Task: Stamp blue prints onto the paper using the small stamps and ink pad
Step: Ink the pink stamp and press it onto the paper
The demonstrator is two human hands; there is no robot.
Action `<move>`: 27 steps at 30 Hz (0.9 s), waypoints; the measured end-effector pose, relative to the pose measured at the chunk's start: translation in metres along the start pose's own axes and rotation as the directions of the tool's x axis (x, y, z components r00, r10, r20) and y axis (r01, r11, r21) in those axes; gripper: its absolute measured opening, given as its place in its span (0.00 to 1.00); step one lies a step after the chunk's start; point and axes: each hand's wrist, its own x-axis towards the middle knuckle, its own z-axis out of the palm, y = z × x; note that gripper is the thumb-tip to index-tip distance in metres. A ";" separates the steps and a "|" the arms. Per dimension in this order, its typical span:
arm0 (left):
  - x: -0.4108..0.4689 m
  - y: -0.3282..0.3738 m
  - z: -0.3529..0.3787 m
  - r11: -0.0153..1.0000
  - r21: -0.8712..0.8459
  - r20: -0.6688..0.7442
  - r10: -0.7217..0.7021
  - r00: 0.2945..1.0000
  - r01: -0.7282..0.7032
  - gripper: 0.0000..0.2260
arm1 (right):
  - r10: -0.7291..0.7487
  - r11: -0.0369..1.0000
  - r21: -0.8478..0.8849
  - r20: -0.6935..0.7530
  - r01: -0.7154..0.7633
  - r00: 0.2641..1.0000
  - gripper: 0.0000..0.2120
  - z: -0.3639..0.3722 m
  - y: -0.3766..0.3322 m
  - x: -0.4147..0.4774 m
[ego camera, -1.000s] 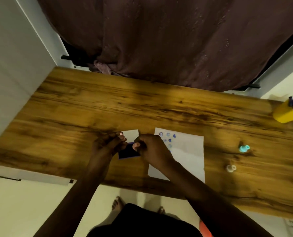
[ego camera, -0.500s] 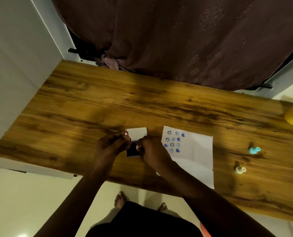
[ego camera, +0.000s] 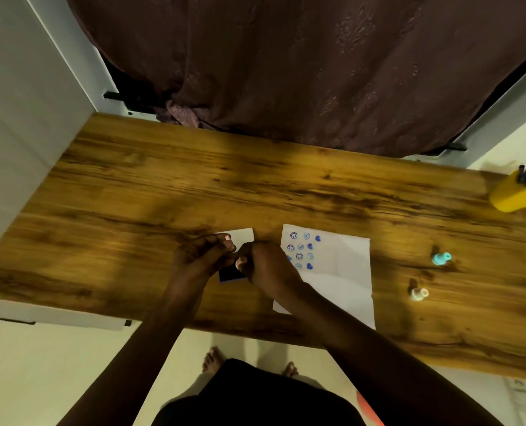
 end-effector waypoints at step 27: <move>0.006 -0.019 0.039 0.992 -0.028 0.101 -0.122 0.987 0.125 0.15 | 0.176 0.984 0.038 -0.065 -0.174 0.982 0.13 -0.041 0.080 -0.075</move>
